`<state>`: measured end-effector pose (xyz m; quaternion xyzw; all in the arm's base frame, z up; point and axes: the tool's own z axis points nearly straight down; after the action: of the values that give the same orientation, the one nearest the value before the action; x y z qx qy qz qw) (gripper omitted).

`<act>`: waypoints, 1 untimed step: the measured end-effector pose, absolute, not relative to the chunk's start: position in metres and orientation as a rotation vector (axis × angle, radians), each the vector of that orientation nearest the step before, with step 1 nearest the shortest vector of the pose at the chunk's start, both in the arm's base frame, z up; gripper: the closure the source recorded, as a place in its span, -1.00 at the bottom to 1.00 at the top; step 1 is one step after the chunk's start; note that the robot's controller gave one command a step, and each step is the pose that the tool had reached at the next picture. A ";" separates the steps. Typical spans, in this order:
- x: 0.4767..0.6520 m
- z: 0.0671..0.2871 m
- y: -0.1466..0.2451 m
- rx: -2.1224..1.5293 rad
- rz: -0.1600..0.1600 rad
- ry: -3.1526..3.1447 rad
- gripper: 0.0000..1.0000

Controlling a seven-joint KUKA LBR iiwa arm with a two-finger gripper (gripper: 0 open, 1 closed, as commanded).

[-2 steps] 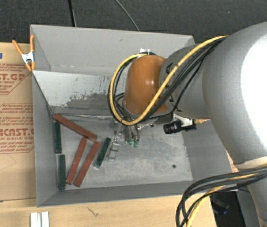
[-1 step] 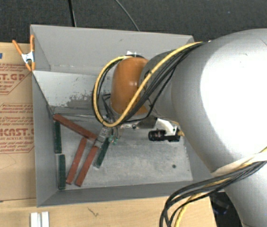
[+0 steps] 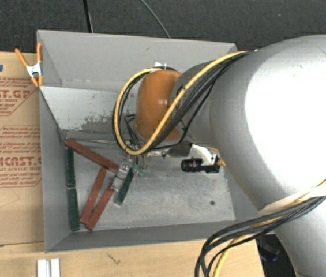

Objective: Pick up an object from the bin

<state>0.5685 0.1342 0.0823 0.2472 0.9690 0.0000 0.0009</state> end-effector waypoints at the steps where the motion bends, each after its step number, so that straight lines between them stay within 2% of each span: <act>1: 0.568 0.082 0.134 0.776 -0.001 3.044 1.00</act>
Offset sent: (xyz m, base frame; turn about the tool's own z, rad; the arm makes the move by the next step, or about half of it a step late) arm 0.0000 0.0000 0.0000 0.0000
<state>0.5683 0.1344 0.0822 0.2470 0.9690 -0.0003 0.0003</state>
